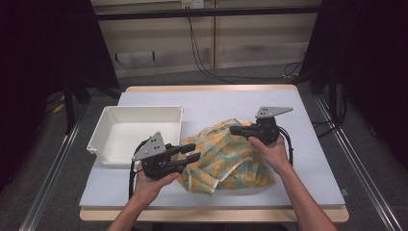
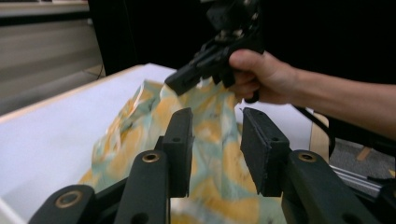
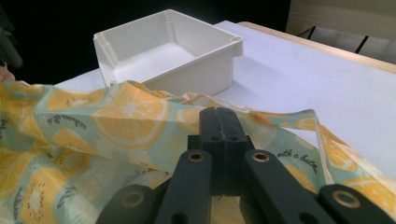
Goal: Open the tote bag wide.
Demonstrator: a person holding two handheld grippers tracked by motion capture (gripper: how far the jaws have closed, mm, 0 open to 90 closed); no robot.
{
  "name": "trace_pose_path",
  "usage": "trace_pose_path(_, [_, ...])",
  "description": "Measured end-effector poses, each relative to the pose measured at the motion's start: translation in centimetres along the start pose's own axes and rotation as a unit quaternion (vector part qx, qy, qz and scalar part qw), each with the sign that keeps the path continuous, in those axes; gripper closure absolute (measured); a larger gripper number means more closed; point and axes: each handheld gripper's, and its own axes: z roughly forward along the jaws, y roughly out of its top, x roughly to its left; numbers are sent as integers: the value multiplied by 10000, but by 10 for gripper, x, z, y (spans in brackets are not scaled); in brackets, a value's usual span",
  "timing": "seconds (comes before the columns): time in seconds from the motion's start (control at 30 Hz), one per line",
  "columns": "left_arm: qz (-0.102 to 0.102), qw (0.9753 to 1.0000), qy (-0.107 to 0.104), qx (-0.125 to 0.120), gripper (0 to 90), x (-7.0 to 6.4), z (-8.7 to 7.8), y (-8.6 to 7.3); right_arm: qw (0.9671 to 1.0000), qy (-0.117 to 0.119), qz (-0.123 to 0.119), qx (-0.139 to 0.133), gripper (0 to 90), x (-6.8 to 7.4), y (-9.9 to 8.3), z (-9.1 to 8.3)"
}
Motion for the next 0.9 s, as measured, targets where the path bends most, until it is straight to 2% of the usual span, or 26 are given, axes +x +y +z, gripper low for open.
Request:
trace_pose_path(0.03, [-25,10000,-36,-44,638,-1,2,2,10000,22,2,1,900,-1,0,0])
trace_pose_path(0.07, [-38,10000,-60,20,640,-1,7,4,10000,23,14,26,900,-2,0,1])
trace_pose_path(0.13, [-89,9996,-198,176,663,-2,19,4,9999,72,53,55,900,-4,-1,5])
trace_pose_path(0.23, [-35,9981,-336,524,655,-6,44,-2,9999,103,97,56,900,-5,-3,8])
trace_pose_path(0.27, [-52,9972,-353,654,630,-6,54,-5,9999,99,98,56,900,-5,-3,8])
trace_pose_path(0.33, [-82,9961,-410,776,517,-5,68,-9,9999,114,106,76,897,-5,-3,8])
trace_pose_path(0.43, [76,9946,-381,959,518,-5,85,-13,9999,81,96,109,832,-3,-4,5])
trace_pose_path(0.47, [103,9934,-461,1049,513,-4,92,-14,9999,63,71,140,811,-2,-4,4])
trace_pose_path(0.53, [169,9928,-430,1102,497,-4,98,-16,9999,-32,49,159,753,-1,-5,0])
trace_pose_path(0.57, [105,9926,-467,1113,488,-4,100,-17,9998,-50,38,185,729,0,-6,-3])
trace_pose_path(0.7, [122,9911,-515,1225,438,-2,110,-25,9996,-208,-29,166,644,1,-9,-17])
trace_pose_path(0.73, [126,9904,-501,1280,432,-2,111,-26,9997,-174,-45,152,636,1,-10,-21])
trace_pose_path(0.8, [208,9901,-508,1291,423,-6,113,-27,9994,-220,-61,252,598,0,-15,-24])
trace_pose_path(0.9, [281,9906,-663,1162,428,-16,111,-21,9988,-229,-109,426,558,-1,-22,-23])
